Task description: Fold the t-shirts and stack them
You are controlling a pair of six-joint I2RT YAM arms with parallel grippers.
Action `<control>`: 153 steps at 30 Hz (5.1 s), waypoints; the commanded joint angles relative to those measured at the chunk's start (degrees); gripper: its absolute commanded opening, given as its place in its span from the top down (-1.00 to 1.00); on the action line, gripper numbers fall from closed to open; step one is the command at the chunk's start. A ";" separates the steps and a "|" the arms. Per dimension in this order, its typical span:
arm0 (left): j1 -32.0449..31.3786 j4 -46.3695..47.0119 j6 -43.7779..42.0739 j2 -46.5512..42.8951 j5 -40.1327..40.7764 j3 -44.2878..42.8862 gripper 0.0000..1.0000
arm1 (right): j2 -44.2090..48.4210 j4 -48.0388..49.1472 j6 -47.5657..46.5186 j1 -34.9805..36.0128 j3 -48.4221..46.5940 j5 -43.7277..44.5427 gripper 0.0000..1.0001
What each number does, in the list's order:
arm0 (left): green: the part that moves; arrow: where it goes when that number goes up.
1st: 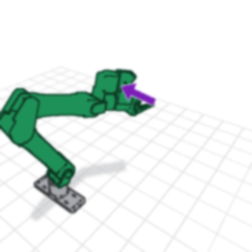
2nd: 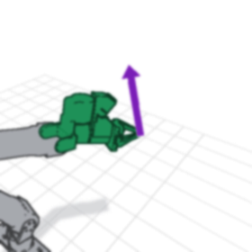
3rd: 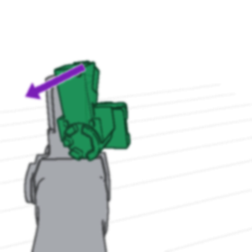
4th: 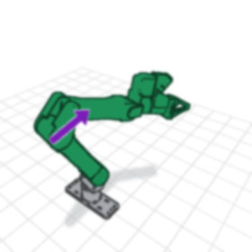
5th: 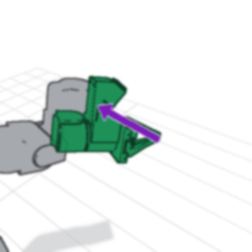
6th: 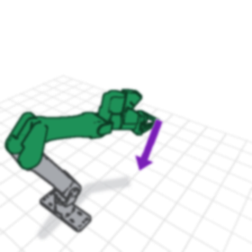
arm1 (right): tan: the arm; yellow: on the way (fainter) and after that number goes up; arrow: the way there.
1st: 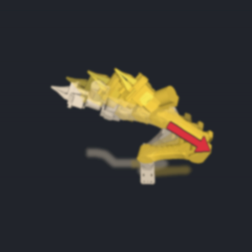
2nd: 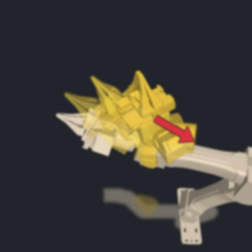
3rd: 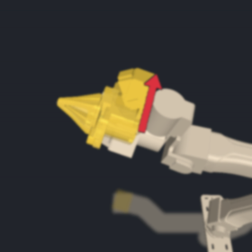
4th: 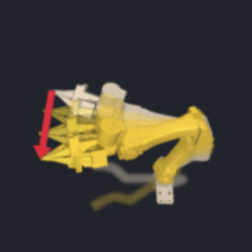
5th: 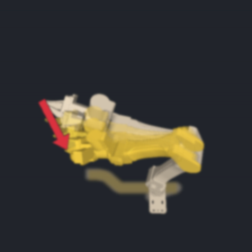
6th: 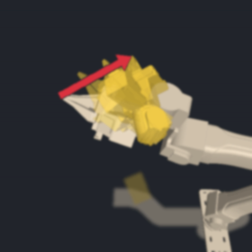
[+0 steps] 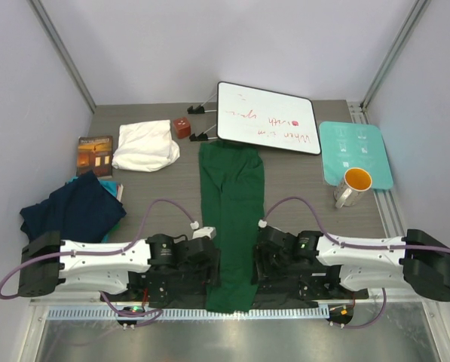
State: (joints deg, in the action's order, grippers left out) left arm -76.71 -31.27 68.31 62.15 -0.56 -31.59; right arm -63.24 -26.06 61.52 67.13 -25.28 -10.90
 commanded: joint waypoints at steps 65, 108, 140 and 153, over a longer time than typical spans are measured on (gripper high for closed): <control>15.88 -9.08 -15.39 8.59 27.45 -23.50 0.78 | -9.96 -7.69 -25.21 -14.13 -28.68 14.94 0.88; 31.35 -8.02 -30.43 36.11 27.37 -44.69 0.44 | -38.18 -1.09 -32.69 -22.49 -45.12 16.08 0.41; 20.72 3.40 -25.69 30.04 21.47 -27.73 -0.10 | -20.43 5.32 -31.46 -24.51 -29.05 7.82 0.01; 20.72 8.94 -25.16 28.82 22.44 -21.50 -0.01 | -23.76 14.02 -27.15 -24.24 -26.93 2.29 -0.05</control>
State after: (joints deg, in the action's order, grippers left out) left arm -56.14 -26.06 41.85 93.51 20.43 -55.68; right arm -86.04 -17.96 31.94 42.63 -51.72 -6.04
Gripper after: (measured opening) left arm 0.524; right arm 0.524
